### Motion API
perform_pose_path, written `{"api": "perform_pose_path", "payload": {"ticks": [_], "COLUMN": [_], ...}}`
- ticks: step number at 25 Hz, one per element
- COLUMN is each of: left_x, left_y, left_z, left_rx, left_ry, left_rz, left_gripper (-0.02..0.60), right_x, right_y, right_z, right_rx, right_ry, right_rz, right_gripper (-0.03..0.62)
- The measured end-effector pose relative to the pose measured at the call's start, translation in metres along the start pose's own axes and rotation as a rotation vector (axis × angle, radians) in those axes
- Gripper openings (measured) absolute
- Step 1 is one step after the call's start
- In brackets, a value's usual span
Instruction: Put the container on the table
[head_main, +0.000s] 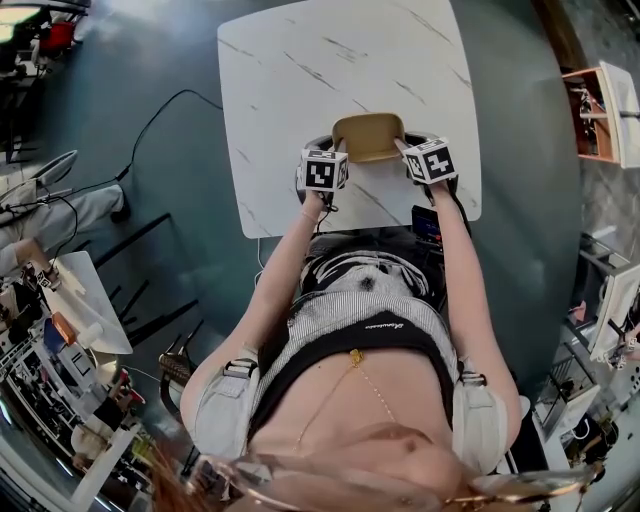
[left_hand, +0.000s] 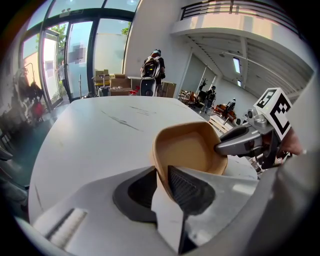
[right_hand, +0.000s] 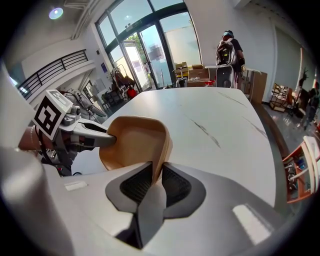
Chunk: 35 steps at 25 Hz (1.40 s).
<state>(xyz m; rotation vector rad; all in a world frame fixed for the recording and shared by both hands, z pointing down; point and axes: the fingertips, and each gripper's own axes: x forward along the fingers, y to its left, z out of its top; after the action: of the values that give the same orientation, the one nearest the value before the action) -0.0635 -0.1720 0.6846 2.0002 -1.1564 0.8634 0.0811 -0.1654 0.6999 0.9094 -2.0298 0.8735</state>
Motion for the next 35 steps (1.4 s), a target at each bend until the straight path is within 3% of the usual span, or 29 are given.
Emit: {"api": "perform_pose_path", "payload": {"ticks": [18,35], "left_x": [0.013,0.027], "left_y": [0.005,0.007], "left_z": [0.002,0.0], "left_rx": [-0.021,-0.031], "left_ry": [0.03,0.102], "left_rz": [-0.003,0.001], "left_gripper": [0.078,0.078], "right_x": [0.011,0.015], "right_y": [-0.007,-0.016], "right_z": [0.006,0.009], "right_rx": [0.044,0.065], "right_ry": [0.013,0.066], "right_rz": [0.008,-0.055], "right_gripper": [0.098,0.108]}}
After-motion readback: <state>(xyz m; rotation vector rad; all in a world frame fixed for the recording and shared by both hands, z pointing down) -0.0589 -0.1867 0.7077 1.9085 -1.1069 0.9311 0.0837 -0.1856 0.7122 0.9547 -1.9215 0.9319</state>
